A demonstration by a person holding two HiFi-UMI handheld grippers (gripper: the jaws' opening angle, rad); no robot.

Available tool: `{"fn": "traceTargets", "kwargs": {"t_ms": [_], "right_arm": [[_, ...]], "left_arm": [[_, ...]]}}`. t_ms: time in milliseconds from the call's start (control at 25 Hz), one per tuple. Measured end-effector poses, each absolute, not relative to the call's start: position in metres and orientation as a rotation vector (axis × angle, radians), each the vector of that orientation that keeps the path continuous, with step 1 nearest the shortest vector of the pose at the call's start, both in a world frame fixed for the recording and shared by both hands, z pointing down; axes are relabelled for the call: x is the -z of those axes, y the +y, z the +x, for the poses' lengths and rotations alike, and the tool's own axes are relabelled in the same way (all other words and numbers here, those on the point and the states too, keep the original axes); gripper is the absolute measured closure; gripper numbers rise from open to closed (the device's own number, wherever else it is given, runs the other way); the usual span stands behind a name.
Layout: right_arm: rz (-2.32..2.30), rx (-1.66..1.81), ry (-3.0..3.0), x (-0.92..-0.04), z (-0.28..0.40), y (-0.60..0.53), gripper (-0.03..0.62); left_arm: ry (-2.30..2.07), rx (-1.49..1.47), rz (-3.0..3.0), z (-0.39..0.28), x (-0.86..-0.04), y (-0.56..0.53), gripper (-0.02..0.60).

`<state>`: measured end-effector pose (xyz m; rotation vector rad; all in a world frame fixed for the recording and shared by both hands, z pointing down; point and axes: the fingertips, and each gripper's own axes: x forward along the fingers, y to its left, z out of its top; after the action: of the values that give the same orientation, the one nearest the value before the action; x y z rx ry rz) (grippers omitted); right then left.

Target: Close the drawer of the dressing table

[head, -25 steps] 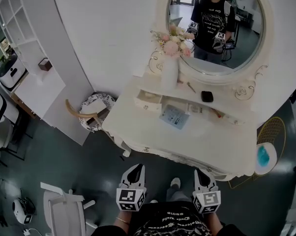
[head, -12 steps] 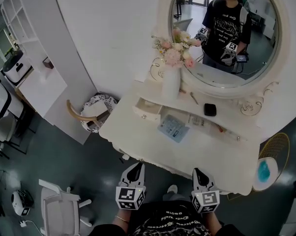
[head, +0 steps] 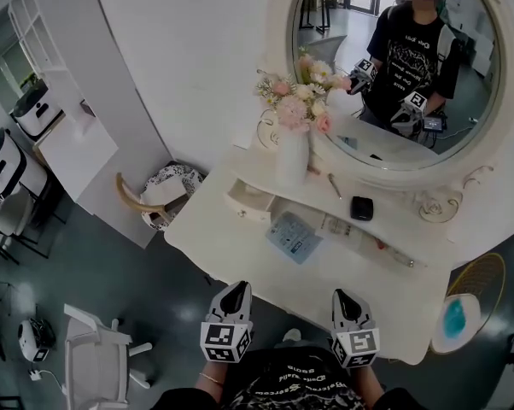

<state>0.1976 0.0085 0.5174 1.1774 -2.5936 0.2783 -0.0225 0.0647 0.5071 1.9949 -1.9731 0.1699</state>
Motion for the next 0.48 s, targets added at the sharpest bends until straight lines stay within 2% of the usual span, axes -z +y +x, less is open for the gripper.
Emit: {"fn": "traceTargets", "kwargs": {"t_ms": [480], "right_arm": [[1.092,-0.310,-2.628,-0.527,0.206,-0.014,0.583]], "left_arm": [[-2.018,-0.181,1.937,-0.006,-0.513,0.045,0.548]]}}
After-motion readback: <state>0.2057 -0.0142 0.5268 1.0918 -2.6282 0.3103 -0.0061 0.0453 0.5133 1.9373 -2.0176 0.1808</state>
